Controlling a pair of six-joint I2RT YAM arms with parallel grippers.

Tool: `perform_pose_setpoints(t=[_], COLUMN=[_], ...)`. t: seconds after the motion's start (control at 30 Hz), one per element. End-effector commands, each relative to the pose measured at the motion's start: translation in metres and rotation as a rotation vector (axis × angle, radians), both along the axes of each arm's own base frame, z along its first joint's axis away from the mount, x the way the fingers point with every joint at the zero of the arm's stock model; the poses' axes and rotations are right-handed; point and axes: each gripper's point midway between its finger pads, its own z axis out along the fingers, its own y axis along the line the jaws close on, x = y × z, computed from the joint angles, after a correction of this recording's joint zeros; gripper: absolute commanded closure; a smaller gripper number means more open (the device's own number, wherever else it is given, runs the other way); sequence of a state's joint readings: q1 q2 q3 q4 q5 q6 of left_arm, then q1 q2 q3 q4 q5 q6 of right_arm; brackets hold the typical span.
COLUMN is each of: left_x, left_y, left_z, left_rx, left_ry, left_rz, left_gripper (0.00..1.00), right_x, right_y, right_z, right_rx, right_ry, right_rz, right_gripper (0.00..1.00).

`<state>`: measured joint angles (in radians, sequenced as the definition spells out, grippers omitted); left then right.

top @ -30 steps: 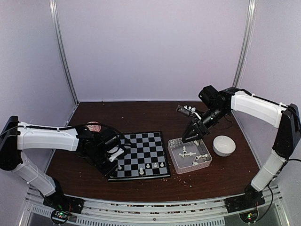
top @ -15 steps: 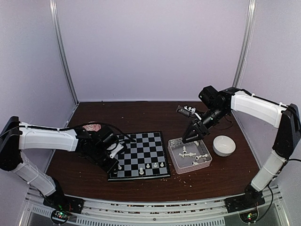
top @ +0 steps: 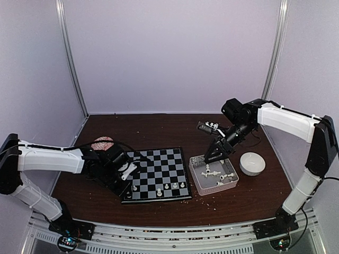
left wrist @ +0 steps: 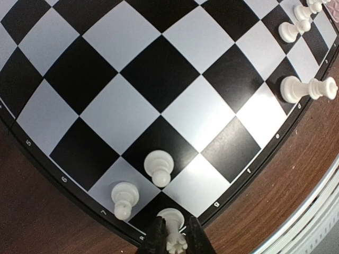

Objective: Set up the chess pieces on the board
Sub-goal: Place the chess piece on the chessboard, then pick up the chess piece from the storage box.

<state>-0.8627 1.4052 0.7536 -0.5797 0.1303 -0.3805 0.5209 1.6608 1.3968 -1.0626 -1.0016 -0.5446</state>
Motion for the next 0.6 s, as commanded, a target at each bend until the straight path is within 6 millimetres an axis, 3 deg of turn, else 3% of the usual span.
perform_pose_setpoints(t=[0.0, 0.1, 0.27, 0.4, 0.57], left_x=[0.006, 0.003, -0.002, -0.004, 0.014], left_y=[-0.007, -0.002, 0.006, -0.002, -0.027], left_z=[0.002, 0.005, 0.028, 0.066, 0.126], left_rx=[-0.023, -0.011, -0.028, -0.108, -0.239], left_ry=[-0.007, 0.003, -0.020, -0.060, -0.190], left_rz=[0.010, 0.021, 0.038, 0.007, -0.057], left_gripper=[0.85, 0.78, 0.69, 0.67, 0.67], right_x=[-0.002, -0.003, -0.002, 0.009, 0.052], right_y=[-0.001, -0.002, -0.003, -0.010, -0.033], right_z=[0.003, 0.003, 0.002, -0.010, -0.050], right_rx=[-0.010, -0.014, -0.022, -0.084, -0.282], right_ry=[-0.020, -0.027, -0.042, -0.074, -0.181], right_rz=[0.011, 0.014, 0.020, -0.011, -0.130], right_gripper=[0.51, 0.51, 0.51, 0.52, 0.58])
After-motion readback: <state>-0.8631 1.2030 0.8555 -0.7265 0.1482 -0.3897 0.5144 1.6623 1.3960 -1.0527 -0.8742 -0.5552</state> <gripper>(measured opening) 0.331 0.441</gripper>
